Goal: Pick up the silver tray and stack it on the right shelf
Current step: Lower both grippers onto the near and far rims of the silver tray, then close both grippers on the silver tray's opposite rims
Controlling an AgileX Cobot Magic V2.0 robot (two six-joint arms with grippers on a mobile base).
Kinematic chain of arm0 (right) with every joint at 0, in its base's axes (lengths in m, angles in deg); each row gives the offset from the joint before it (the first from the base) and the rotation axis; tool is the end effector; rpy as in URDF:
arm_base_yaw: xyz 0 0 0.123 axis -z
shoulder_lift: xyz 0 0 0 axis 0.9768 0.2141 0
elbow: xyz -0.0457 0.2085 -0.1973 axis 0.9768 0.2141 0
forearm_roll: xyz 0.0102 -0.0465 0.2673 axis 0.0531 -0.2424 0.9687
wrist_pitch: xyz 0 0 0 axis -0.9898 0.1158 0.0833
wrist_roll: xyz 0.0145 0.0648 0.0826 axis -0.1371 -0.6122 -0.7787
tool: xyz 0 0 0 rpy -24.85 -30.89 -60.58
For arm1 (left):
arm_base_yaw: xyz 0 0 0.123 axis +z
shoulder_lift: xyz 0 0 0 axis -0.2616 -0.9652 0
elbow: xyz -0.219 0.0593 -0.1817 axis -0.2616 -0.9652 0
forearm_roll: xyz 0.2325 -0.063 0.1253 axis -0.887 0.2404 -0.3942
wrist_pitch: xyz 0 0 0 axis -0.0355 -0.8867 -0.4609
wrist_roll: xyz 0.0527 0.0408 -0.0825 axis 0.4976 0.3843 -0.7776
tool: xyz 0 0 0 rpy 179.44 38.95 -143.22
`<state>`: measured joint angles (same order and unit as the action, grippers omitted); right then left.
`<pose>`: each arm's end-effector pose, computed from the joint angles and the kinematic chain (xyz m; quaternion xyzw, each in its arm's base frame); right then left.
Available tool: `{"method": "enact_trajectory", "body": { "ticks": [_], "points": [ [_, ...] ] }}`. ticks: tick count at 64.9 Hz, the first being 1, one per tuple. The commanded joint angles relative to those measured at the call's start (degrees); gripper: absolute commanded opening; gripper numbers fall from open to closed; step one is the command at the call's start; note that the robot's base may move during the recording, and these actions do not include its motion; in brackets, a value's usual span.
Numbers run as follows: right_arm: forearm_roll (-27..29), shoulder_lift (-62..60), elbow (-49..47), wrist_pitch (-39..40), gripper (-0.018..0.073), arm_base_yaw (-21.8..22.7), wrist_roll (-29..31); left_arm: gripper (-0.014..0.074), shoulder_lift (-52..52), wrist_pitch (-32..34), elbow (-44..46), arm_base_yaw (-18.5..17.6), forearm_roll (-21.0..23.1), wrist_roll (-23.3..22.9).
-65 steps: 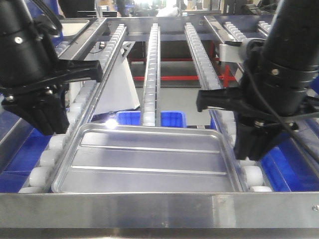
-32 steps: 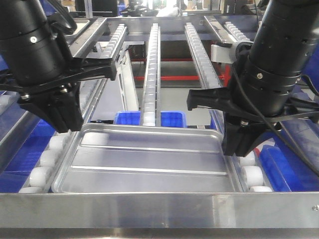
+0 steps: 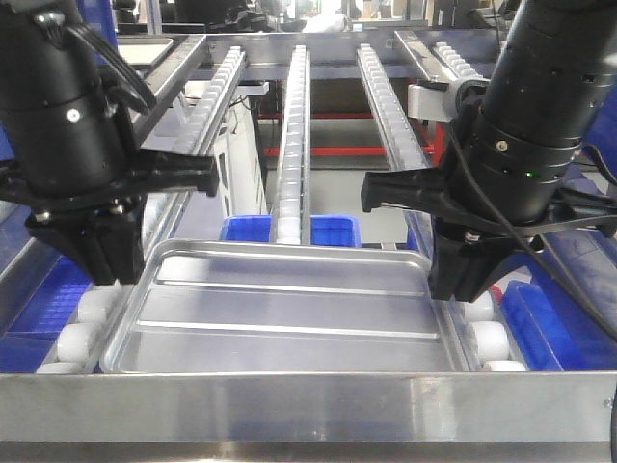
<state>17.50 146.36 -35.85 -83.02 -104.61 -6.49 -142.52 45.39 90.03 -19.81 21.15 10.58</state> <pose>0.3089 0.1549 0.1706 0.0460 0.9765 0.0958 0.1876 0.2928 -0.1913 0.1906 0.0410 0.9843 -0.0434 0.1663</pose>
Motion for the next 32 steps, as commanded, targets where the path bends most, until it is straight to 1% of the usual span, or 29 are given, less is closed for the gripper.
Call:
{"method": "enact_trajectory", "body": {
  "ticks": [1,9,20,27,32],
  "points": [
    [-0.3,-2.3,-1.7,1.4,0.0057,0.0,0.0,-0.009,1.3,0.4,1.6,-0.4,0.3,-0.8],
    [-0.3,-2.3,-1.7,1.5,0.0057,0.0,0.0,-0.009,0.8,0.6,1.6,-0.4,2.2,-0.8],
    [-0.3,-2.3,-1.7,1.6,0.0057,0.0,0.0,-0.0089,0.8,0.7,1.6,-0.4,2.2,-0.8],
    [-0.3,-2.3,-1.7,1.6,0.0057,0.0,0.0,-0.0089,0.8,1.9,1.6,-0.4,2.2,-0.6],
    [-0.3,-2.3,-1.7,1.6,0.0057,0.0,0.0,-0.0089,0.8,2.7,1.6,-0.4,2.2,0.9]
  ]
}}
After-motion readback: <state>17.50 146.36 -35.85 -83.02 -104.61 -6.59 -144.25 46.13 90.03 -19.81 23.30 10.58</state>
